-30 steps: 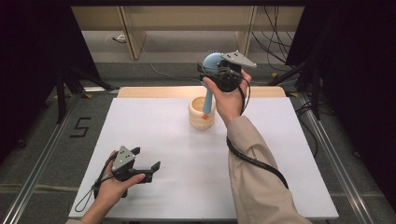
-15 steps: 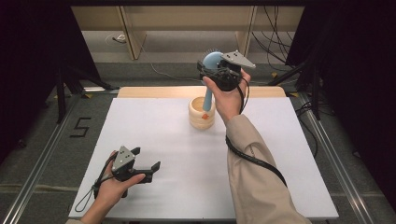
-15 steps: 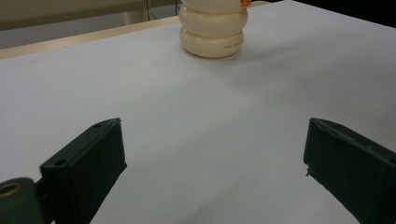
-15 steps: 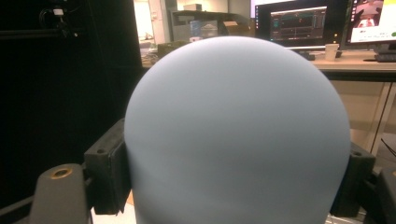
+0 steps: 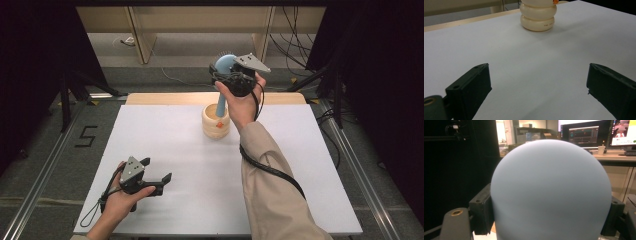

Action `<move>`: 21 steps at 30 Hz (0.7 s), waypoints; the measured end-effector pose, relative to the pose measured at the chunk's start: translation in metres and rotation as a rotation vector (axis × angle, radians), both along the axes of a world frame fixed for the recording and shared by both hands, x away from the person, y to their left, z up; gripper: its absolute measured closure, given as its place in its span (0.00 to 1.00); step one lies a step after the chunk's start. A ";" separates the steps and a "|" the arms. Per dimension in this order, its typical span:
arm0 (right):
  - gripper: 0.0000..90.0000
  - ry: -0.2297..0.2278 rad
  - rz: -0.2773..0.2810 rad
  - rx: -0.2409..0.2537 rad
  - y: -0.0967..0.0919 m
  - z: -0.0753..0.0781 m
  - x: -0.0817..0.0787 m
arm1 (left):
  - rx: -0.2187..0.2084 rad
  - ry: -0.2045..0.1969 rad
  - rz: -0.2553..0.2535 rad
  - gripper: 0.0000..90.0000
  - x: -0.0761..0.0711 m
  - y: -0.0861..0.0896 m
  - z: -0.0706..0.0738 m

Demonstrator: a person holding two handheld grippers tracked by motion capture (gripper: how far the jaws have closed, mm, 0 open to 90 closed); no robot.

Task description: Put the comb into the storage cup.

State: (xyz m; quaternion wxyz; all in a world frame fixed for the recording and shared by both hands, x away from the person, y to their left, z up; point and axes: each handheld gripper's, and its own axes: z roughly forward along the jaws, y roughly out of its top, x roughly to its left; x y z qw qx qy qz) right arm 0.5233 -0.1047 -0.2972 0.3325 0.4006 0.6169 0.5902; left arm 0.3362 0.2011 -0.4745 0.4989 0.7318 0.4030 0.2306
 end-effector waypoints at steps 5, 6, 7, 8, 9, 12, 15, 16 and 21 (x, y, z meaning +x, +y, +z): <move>0.24 -0.001 -0.002 -0.001 0.001 -0.002 0.002 | -0.001 0.000 0.000 0.05 0.000 0.000 0.000; 0.24 -0.001 -0.003 0.000 0.001 -0.002 0.002 | 0.000 0.001 0.000 0.05 0.000 0.000 0.000; 0.24 -0.001 -0.004 0.000 0.001 -0.002 0.003 | 0.000 0.001 0.000 0.05 0.000 0.000 0.000; 0.24 0.001 -0.006 0.001 0.002 -0.003 0.003 | 0.000 0.001 0.000 0.05 0.000 0.000 0.000; 0.24 0.001 -0.006 -0.002 0.002 -0.003 0.003 | 0.000 0.001 -0.001 0.05 0.000 0.000 0.000; 0.24 0.001 -0.007 0.000 0.002 -0.004 0.005 | 0.000 0.001 -0.001 0.05 0.000 0.000 0.000; 0.24 0.003 -0.010 0.000 0.002 -0.005 0.006 | 0.000 0.001 -0.001 0.05 0.000 0.000 0.000; 0.24 0.004 -0.011 0.001 0.003 -0.006 0.006 | 0.000 0.001 -0.001 0.05 0.000 0.000 0.000; 0.24 0.004 -0.012 -0.005 0.004 -0.010 0.009 | 0.000 0.000 -0.002 0.05 0.000 0.000 0.000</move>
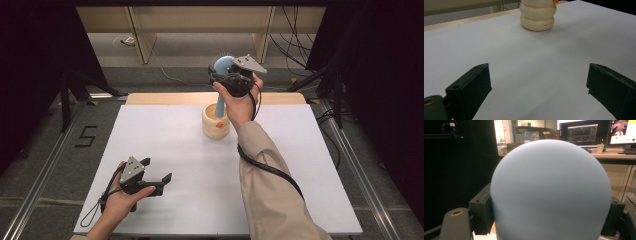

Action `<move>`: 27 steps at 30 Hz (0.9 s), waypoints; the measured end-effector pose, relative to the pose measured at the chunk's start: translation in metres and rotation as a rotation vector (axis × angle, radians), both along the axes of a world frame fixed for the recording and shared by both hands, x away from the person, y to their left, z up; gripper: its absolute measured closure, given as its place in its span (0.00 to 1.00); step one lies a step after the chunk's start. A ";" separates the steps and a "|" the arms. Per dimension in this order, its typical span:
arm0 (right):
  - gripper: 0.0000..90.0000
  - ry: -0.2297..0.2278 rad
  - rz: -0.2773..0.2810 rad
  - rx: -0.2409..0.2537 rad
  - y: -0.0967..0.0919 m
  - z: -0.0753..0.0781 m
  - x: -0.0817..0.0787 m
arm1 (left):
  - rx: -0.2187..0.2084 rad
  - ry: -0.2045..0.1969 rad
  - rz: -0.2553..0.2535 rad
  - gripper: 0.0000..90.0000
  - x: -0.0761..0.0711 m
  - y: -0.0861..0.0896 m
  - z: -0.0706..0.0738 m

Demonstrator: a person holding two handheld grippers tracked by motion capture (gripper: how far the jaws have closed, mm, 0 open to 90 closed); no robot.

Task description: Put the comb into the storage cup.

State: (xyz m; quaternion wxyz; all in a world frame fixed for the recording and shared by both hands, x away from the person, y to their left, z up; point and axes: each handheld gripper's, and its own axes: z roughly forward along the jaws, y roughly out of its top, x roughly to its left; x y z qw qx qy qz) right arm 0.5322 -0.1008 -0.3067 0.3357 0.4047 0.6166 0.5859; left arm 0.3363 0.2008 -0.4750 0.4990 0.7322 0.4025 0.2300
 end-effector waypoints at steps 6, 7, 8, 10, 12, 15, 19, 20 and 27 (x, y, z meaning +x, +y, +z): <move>0.24 0.007 0.001 -0.001 0.003 -0.004 0.003 | -0.001 0.002 -0.001 0.05 0.000 0.000 0.000; 0.24 0.005 0.000 -0.003 0.003 -0.005 0.003 | -0.001 0.002 -0.001 0.06 0.000 0.000 0.000; 0.24 0.004 -0.002 -0.004 0.003 -0.006 0.004 | -0.001 0.002 -0.001 0.06 0.000 0.000 0.000; 0.24 0.007 -0.001 -0.002 0.004 -0.006 0.004 | 0.000 0.002 -0.002 0.06 0.000 0.000 -0.001; 0.24 0.005 -0.002 -0.005 0.004 -0.007 0.004 | 0.000 0.003 -0.002 0.06 0.000 0.000 -0.001; 0.24 0.003 -0.003 -0.008 0.005 -0.008 0.005 | 0.000 0.003 -0.002 0.06 0.000 -0.001 -0.001; 0.24 0.004 -0.004 -0.011 0.005 -0.009 0.005 | -0.001 0.004 -0.001 0.06 0.000 -0.001 -0.001; 0.24 0.004 -0.005 -0.011 0.005 -0.010 0.005 | -0.001 0.004 -0.002 0.06 0.000 -0.001 -0.001; 0.24 0.007 -0.007 -0.016 0.005 -0.012 0.006 | 0.000 0.004 -0.002 0.06 0.000 0.000 -0.001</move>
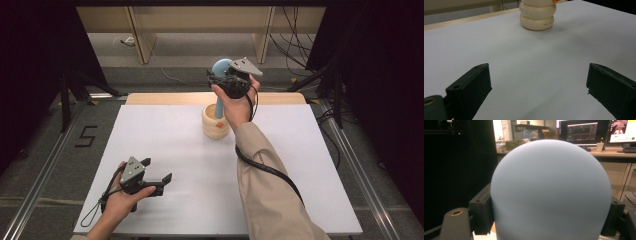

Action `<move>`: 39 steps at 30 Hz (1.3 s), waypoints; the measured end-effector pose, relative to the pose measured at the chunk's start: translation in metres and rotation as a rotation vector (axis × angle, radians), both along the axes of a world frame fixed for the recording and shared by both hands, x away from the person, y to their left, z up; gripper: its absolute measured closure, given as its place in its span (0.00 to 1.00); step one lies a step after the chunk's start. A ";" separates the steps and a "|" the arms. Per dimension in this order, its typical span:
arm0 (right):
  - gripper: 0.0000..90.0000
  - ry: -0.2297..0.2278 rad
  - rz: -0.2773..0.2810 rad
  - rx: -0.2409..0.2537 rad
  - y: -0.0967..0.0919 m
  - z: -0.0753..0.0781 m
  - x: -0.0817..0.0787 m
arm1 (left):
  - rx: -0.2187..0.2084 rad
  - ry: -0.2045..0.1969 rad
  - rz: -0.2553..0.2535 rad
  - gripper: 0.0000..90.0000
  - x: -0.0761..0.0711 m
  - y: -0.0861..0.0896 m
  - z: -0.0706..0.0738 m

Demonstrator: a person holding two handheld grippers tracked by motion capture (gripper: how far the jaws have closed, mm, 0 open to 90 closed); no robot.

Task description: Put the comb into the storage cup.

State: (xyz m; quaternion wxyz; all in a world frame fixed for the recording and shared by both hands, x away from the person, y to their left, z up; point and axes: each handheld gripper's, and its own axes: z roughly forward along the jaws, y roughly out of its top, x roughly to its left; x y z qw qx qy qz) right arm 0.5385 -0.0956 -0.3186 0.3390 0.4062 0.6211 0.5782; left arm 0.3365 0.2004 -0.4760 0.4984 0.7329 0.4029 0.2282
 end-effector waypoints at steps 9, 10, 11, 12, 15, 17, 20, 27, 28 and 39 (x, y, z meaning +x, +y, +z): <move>0.23 0.003 0.003 0.001 0.001 -0.004 0.002 | -0.001 0.000 0.000 0.06 0.000 0.000 0.000; 0.24 0.002 0.004 0.001 0.001 -0.005 0.002 | 0.000 0.000 0.000 0.06 0.000 0.000 0.000; 0.24 0.003 0.002 0.001 0.001 -0.005 0.002 | -0.002 0.001 0.000 0.06 0.000 0.000 0.000; 0.24 0.006 0.002 -0.001 0.001 -0.006 0.002 | -0.001 0.002 0.000 0.06 0.000 0.000 0.000; 0.24 0.007 0.001 0.001 0.001 -0.007 0.003 | -0.001 0.001 0.000 0.06 0.000 0.000 0.000; 0.24 0.007 0.000 0.001 0.001 -0.008 0.003 | -0.001 0.001 0.000 0.06 0.000 0.000 0.000; 0.24 0.009 0.002 -0.003 0.001 -0.010 0.003 | -0.001 0.001 0.000 0.06 0.000 0.000 0.000; 0.23 0.010 0.000 -0.003 0.002 -0.014 0.004 | -0.001 0.003 -0.002 0.06 0.000 0.000 0.000; 0.24 0.009 -0.001 -0.004 0.002 -0.015 0.005 | -0.001 0.003 -0.002 0.06 0.000 0.000 0.000; 0.23 0.017 -0.010 -0.012 0.002 -0.021 0.007 | -0.001 0.003 -0.002 0.06 0.000 0.000 -0.001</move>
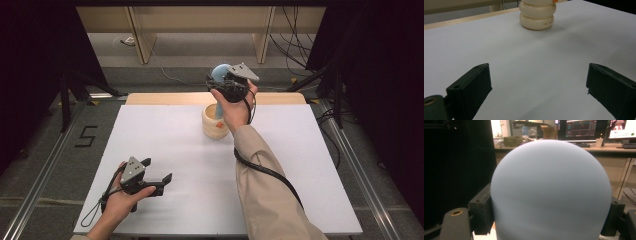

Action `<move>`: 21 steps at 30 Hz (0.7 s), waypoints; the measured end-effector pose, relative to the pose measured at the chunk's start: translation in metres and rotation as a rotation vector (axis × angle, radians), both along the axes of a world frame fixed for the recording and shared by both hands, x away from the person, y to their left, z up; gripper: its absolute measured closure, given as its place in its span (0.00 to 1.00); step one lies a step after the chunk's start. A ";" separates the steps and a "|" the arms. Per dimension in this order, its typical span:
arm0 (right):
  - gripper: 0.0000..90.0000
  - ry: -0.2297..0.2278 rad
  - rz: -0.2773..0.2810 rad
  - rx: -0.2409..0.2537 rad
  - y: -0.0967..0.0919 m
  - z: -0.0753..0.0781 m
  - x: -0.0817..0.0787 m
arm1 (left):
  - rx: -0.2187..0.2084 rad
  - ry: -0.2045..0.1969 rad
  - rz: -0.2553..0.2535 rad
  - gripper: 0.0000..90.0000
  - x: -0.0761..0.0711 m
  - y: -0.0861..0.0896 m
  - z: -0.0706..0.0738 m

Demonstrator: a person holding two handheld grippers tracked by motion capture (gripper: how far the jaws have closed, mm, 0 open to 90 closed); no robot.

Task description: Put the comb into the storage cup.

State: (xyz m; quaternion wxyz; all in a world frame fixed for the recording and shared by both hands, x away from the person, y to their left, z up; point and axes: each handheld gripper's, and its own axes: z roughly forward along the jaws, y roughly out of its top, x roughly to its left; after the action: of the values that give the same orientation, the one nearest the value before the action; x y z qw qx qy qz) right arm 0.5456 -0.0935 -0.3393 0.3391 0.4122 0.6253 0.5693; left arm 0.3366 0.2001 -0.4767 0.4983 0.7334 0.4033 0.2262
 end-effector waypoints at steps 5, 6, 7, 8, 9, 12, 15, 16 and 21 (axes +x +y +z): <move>0.24 0.004 -0.002 -0.001 0.000 -0.003 0.001 | 0.001 0.000 0.000 0.06 0.000 0.000 0.000; 0.23 0.005 -0.002 -0.002 0.000 -0.004 0.001 | 0.000 0.001 0.000 0.06 0.000 0.000 0.000; 0.24 0.007 -0.003 -0.001 -0.001 -0.004 0.001 | 0.000 0.001 0.000 0.06 0.000 0.000 0.000; 0.23 0.008 -0.004 -0.001 -0.001 -0.005 0.001 | 0.001 0.000 0.000 0.06 0.000 0.000 0.000; 0.23 0.010 -0.004 -0.003 -0.001 -0.005 0.001 | 0.000 0.000 0.000 0.06 0.000 0.000 0.000; 0.23 0.012 -0.005 -0.003 -0.001 -0.007 0.002 | 0.001 0.000 0.000 0.06 0.000 0.000 0.000; 0.23 0.016 -0.009 -0.003 -0.002 -0.009 0.002 | 0.000 -0.002 0.001 0.06 0.000 -0.001 -0.001; 0.23 0.016 -0.010 -0.003 -0.002 -0.010 0.002 | 0.002 0.000 0.000 0.06 0.000 0.000 0.000; 0.23 0.018 -0.008 -0.002 -0.002 -0.012 0.003 | 0.003 0.001 -0.001 0.06 0.000 0.000 -0.001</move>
State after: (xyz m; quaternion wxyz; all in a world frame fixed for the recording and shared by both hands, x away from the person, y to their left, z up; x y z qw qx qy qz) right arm 0.5485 -0.0958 -0.3509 0.3362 0.4195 0.6272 0.5636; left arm 0.3368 0.1998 -0.4773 0.4972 0.7343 0.4029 0.2263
